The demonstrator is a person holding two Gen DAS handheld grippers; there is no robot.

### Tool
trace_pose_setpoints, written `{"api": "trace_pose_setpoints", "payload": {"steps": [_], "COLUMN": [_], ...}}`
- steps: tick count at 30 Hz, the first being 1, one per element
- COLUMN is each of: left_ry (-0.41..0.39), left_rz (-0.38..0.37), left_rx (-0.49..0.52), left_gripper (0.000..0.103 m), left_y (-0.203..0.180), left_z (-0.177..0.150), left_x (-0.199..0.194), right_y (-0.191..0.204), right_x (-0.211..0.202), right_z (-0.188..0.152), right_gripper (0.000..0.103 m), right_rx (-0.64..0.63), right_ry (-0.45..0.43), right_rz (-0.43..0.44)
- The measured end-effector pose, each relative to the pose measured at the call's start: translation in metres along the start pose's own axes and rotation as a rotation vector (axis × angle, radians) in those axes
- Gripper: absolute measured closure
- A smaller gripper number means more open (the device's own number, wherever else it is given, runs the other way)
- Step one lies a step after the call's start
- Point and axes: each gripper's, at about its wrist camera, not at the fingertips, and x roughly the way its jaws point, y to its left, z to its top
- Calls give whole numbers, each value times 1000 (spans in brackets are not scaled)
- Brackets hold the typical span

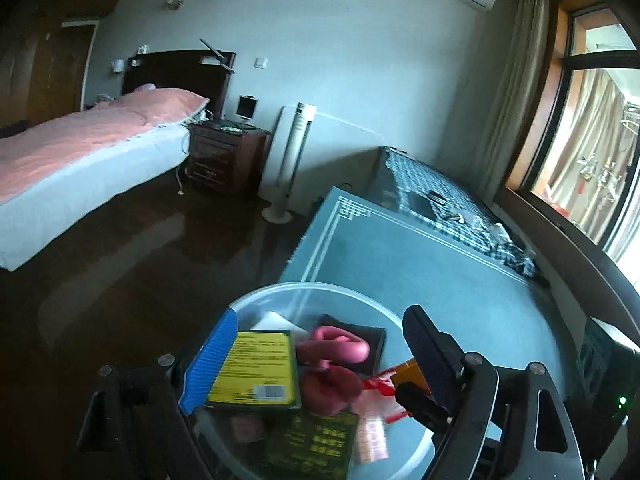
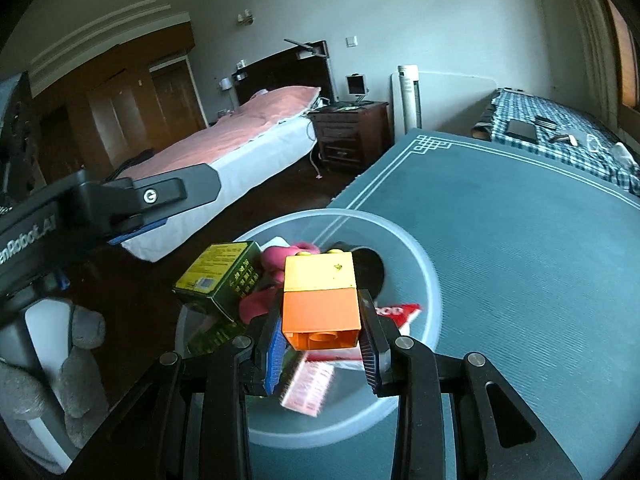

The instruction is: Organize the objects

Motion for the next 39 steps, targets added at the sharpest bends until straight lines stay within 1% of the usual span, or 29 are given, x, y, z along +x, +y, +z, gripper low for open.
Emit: {"api": "trace_pose_setpoints", "payload": {"steps": [2, 4, 6, 7, 14, 17, 21, 24, 26, 28, 30, 35, 39], "left_ry": [2, 11, 17, 20, 35, 28, 21, 21, 20, 16, 9, -13, -49], "left_rz": [19, 28, 34, 36, 52, 97, 163, 187, 190, 198, 206, 238, 283], "left_rx": [-2, -12, -20, -22, -12, 17, 66, 87, 91, 92, 95, 131, 182], "left_gripper": [14, 14, 14, 14, 13, 10, 6, 4, 3, 2, 2, 2, 1], "left_y": [4, 8, 11, 12, 11, 9, 6, 3, 2, 1, -1, -10, -20], "left_z": [-1, -3, -4, -4, -10, -16, -26, -34, -37, -40, -43, -49, -53], "left_x": [1, 4, 5, 6, 6, 5, 2, -1, -4, -9, -14, -24, -36], "right_y": [1, 0, -2, -4, -13, -18, -24, -26, -25, -25, -22, -14, -4], "right_x": [5, 9, 10, 8, -7, -14, -22, -29, -37, -46, -55, -68, -80], "right_z": [1, 1, 0, -1, -7, -15, -28, -35, -39, -41, -43, -47, -50], "right_gripper": [68, 65, 49, 48, 47, 47, 44, 43, 42, 37, 31, 26, 13], "right_rx": [-1, 0, 13, 21, 44, 59, 83, 85, 82, 77, 72, 63, 44], "right_ry": [11, 18, 18, 15, -6, 3, 21, 26, 14, 0, -21, -41, -69], "right_rz": [9, 7, 5, 7, -4, -16, -34, -49, -61, -69, -78, -87, -101]}}
